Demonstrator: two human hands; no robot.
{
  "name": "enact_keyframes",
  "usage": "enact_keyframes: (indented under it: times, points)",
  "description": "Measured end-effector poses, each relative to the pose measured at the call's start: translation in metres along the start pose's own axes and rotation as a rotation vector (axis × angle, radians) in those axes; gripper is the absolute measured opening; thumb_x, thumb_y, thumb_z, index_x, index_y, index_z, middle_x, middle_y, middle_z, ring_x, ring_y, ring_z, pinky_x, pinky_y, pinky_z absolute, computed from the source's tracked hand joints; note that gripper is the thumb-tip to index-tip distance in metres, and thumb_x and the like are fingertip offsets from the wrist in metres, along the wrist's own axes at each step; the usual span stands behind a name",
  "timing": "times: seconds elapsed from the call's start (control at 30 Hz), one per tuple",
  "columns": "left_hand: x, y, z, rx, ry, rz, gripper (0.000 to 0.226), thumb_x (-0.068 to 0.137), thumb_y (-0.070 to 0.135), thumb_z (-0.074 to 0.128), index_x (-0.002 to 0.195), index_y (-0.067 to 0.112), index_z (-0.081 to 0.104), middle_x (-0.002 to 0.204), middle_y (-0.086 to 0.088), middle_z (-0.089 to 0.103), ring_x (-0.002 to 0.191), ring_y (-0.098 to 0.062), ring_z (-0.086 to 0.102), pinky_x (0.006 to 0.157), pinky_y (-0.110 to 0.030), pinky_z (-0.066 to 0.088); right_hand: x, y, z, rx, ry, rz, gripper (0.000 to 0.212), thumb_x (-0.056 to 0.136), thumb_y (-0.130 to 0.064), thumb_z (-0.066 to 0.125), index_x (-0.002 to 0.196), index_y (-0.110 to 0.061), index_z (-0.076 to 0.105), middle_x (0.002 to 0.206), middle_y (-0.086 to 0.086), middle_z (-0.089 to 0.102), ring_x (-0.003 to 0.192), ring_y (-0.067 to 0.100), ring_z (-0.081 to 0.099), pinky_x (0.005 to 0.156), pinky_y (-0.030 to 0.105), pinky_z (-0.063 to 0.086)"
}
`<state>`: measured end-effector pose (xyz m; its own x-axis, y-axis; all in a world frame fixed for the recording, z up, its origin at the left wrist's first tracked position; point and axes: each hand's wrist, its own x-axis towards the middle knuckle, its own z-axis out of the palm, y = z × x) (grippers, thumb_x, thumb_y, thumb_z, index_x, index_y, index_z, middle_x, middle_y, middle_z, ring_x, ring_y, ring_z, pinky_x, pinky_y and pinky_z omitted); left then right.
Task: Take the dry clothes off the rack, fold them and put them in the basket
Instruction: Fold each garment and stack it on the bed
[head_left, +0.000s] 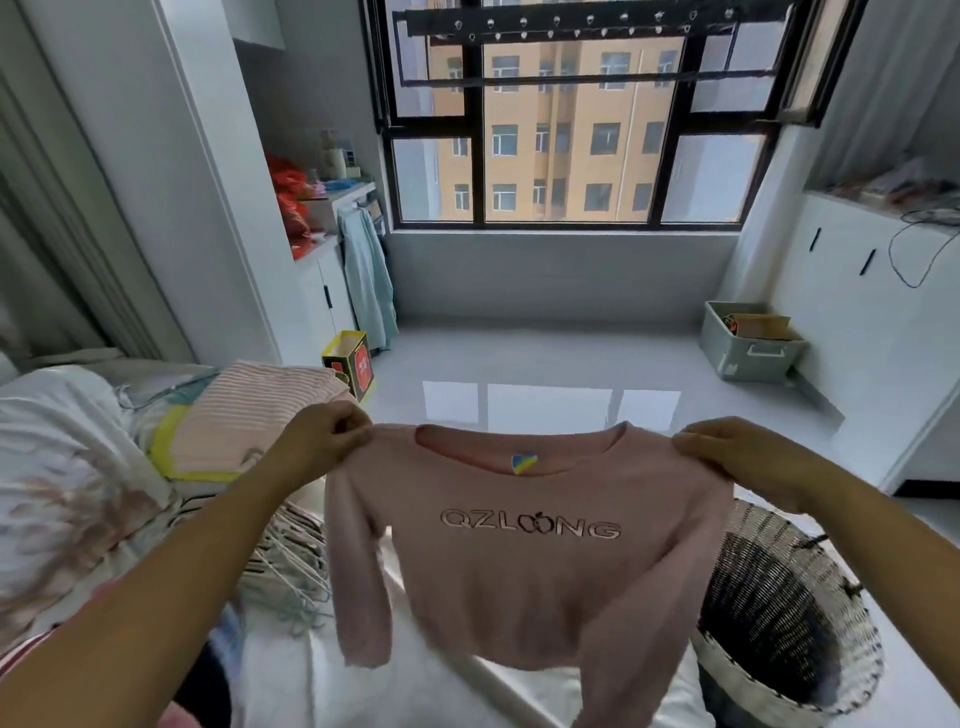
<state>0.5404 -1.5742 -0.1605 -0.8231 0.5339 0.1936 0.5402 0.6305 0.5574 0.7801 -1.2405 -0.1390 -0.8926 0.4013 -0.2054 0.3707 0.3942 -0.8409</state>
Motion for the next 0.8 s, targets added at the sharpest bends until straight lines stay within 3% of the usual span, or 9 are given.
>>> enact_keyframes:
  times: [0.13, 0.23, 0.37, 0.47, 0.67, 0.8]
  points:
    - [-0.01, 0.002, 0.013, -0.01, 0.096, -0.081, 0.01, 0.089, 0.012, 0.06, 0.088, 0.005, 0.068, 0.085, -0.005, 0.062, 0.083, -0.02, 0.054, 0.066, -0.026, 0.036, 0.006, 0.004, -0.016, 0.011, 0.029, -0.069, 0.021, 0.09, -0.021, 0.06, 0.087, -0.003, 0.069, 0.083, 0.013, 0.066, 0.076, 0.019, 0.057, 0.072, 0.033, 0.043]
    - [-0.017, -0.002, 0.029, -0.257, 0.187, -0.255, 0.01, 0.091, 0.01, 0.056, 0.082, 0.011, 0.062, 0.086, -0.01, 0.058, 0.08, -0.024, 0.051, 0.074, -0.036, 0.042, 0.005, 0.005, -0.013, 0.064, 0.052, -0.099, 0.011, 0.085, -0.017, 0.066, 0.085, -0.007, 0.069, 0.081, 0.008, 0.067, 0.074, 0.017, 0.059, 0.069, 0.031, 0.046]
    - [-0.017, 0.005, 0.044, -0.629, 0.173, -0.405, 0.018, 0.095, 0.013, 0.051, 0.078, 0.016, 0.055, 0.076, -0.008, 0.052, 0.065, -0.018, 0.044, 0.06, -0.027, 0.038, 0.003, 0.003, -0.009, -0.059, 0.125, -0.11, 0.008, 0.084, -0.015, 0.068, 0.084, -0.007, 0.069, 0.081, 0.005, 0.067, 0.072, 0.015, 0.059, 0.07, 0.031, 0.048]
    - [-0.012, 0.007, 0.042, -0.667, 0.093, -0.326, 0.019, 0.095, 0.015, 0.052, 0.077, 0.018, 0.057, 0.074, -0.004, 0.054, 0.068, -0.016, 0.046, 0.057, -0.026, 0.037, 0.005, 0.006, -0.011, -0.239, 0.211, -0.093, 0.01, 0.085, -0.016, 0.067, 0.085, -0.007, 0.07, 0.084, 0.004, 0.066, 0.079, 0.019, 0.059, 0.078, 0.034, 0.048]
    - [0.005, -0.003, 0.025, -0.527, -0.078, -0.139, 0.017, 0.094, 0.02, 0.052, 0.078, 0.019, 0.059, 0.076, -0.002, 0.057, 0.07, -0.014, 0.05, 0.061, -0.026, 0.037, 0.006, 0.009, -0.001, -0.259, 0.43, -0.114, 0.015, 0.089, -0.021, 0.062, 0.076, -0.012, 0.064, 0.074, -0.002, 0.058, 0.076, 0.02, 0.053, 0.06, 0.026, 0.036]
    - [0.013, -0.009, 0.014, -0.494, -0.186, -0.078, 0.018, 0.095, 0.02, 0.051, 0.079, 0.014, 0.057, 0.075, -0.001, 0.056, 0.066, -0.011, 0.048, 0.057, -0.021, 0.037, 0.003, -0.005, 0.008, -0.338, 0.506, -0.157, 0.018, 0.092, -0.022, 0.057, 0.076, -0.014, 0.062, 0.075, -0.003, 0.058, 0.078, 0.02, 0.052, 0.061, 0.027, 0.035]
